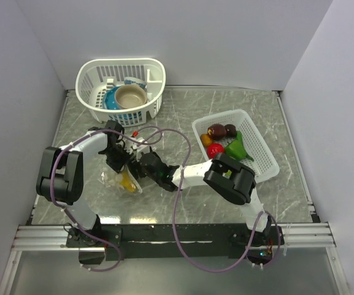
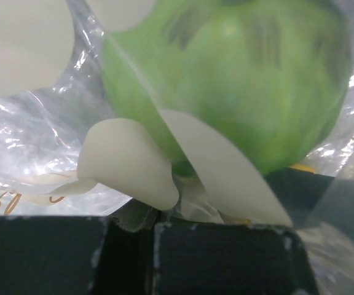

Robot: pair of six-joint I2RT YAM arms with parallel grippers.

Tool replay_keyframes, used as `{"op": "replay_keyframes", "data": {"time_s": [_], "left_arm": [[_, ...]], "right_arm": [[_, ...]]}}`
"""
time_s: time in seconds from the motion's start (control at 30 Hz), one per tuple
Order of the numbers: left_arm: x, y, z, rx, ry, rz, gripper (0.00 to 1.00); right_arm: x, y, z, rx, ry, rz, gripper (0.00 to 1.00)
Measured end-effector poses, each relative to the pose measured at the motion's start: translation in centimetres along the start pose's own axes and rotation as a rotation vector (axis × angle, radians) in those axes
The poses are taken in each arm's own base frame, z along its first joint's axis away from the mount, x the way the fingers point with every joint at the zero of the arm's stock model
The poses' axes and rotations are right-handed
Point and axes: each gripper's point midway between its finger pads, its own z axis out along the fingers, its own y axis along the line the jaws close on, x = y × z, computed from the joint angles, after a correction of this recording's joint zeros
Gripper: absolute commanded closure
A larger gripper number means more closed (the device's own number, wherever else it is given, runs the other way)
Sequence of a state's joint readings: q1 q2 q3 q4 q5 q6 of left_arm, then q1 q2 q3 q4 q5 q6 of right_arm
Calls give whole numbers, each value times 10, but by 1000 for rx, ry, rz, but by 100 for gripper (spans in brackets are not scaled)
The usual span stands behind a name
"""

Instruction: Open the zip-top bag and remove the fake food

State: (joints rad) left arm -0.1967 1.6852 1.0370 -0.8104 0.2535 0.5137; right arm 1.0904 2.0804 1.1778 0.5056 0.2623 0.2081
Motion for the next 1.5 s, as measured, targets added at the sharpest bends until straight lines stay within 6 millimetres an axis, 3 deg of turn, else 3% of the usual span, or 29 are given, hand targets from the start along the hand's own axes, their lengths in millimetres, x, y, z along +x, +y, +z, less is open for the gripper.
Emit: {"op": "replay_keyframes", "data": {"time_s": [0.1,0.27,0.4,0.6,0.67,0.77,0.83,0.9,1.0,1.1,1.27,1.37,1.43,1.5], "left_arm": [[1,0,0,0,1,0,99],[2,1,1,-6,4,-2,99],[0,3,2,-23,0,-10,99],[-2,12,5,-64,-1,-28,99],[-2,13,6,-67,2,-33,99],[-2,13,6,-67,1,-37,99],[-2,13,6,-66,1,-38,99],[-2,13,6,-66,1,-38,99],[-3,12,6,-65,0,-38,99],[-3,12,6,-63,-1,-38,99],[-4,10,7,-50,-8,-38,99],[-4,9,7,-47,-10,-45,99],[-5,8,7,-42,-13,-45,99],[-6,7,7,-37,-16,-45,99]], "right_arm": [[1,3,0,-16,4,13,58],[4,-3,-13,-16,18,29,69],[10,-19,-58,-2,53,22,70],[-31,-46,-129,21,-47,89,71],[-49,-65,-153,66,-113,131,73],[-72,-117,-183,232,-221,223,76],[-78,-156,-199,382,-271,285,53],[-77,-193,-211,531,-293,342,8],[-58,-232,-222,709,-257,386,0],[-38,-250,-226,809,-198,396,0],[-28,-249,-228,818,-156,376,0],[-39,-229,-226,741,-155,274,2],[-51,-196,-222,637,-170,179,7],[-59,-152,-212,486,-174,103,21]]}}
